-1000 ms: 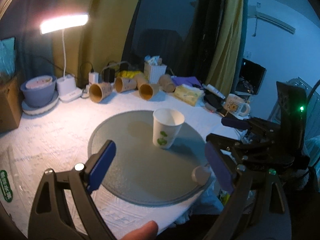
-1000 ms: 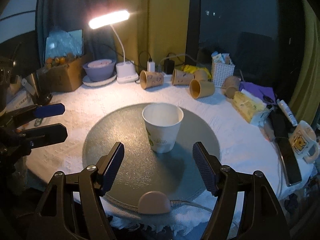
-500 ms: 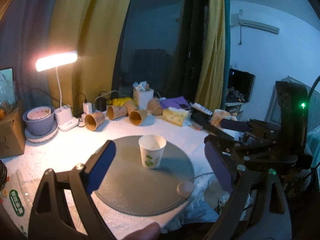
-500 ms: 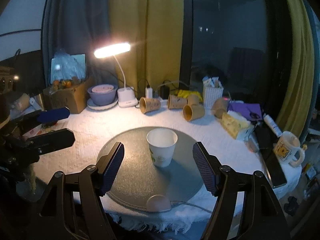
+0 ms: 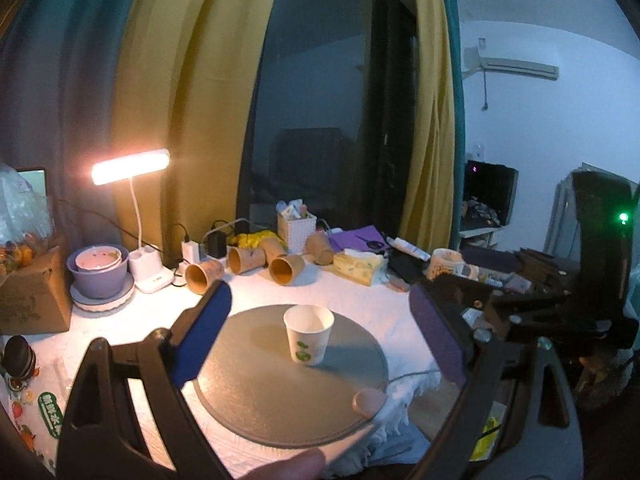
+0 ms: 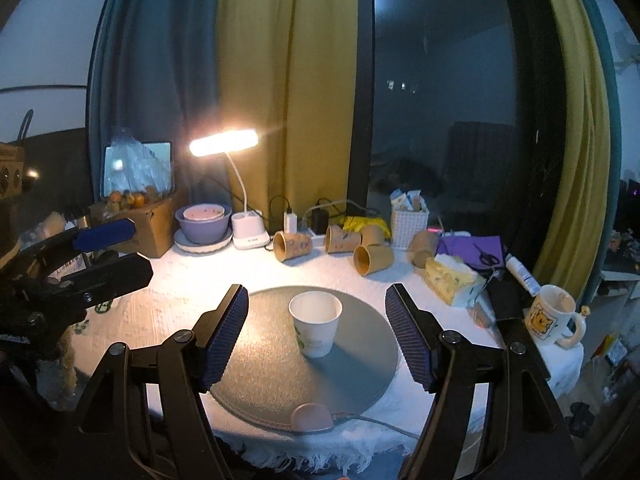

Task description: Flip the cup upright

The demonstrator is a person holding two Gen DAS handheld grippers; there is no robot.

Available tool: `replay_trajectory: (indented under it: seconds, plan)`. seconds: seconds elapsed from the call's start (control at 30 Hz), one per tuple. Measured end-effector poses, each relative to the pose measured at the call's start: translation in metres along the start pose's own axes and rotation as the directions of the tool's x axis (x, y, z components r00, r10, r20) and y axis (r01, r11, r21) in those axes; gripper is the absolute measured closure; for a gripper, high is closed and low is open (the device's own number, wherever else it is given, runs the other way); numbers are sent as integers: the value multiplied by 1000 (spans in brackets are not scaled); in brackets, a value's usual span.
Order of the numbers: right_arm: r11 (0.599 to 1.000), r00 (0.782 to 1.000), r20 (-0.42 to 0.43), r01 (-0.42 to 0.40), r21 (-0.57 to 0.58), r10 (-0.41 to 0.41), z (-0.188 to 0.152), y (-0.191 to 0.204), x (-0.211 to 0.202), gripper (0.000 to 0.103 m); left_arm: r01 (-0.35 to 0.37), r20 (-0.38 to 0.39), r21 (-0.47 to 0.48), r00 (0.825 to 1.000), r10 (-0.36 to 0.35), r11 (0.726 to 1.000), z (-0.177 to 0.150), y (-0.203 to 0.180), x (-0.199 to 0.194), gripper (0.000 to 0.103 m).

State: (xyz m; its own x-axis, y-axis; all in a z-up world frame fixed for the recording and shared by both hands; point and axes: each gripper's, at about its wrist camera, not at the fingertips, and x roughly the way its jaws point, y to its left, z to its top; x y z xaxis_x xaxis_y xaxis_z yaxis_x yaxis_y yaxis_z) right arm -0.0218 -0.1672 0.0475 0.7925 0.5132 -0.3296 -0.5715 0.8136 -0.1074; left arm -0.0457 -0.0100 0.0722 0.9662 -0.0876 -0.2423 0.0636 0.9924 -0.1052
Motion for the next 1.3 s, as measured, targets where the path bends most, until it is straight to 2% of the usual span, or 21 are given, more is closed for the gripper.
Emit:
replay_trajectory:
  seconds: [0.17,0.23,0.43,0.6,1.3]
  plan:
    - [1000,1000,19,21,-7,-21,4,1,-10,29,-69,14,-9,997,70,998,2,0,-4,12]
    - [1000,999,22,27,-8,-27,4,0,-13,21,-108,8,-2,994,108,994,1,1,-4,12]
    - [1000,999,23,28,4,-29,6,-1,-14,19,-146,-14,3,989,146,989,-4,5,-2,12]
    - [1000,1000,5,27,7,-27,4,2,-11,19,-151,-35,-1,988,151,989,-9,7,1,12]
    - [1000,1000,-18,21,10,-21,-3,5,-3,19,-138,-33,-10,990,138,990,-10,7,0,12]
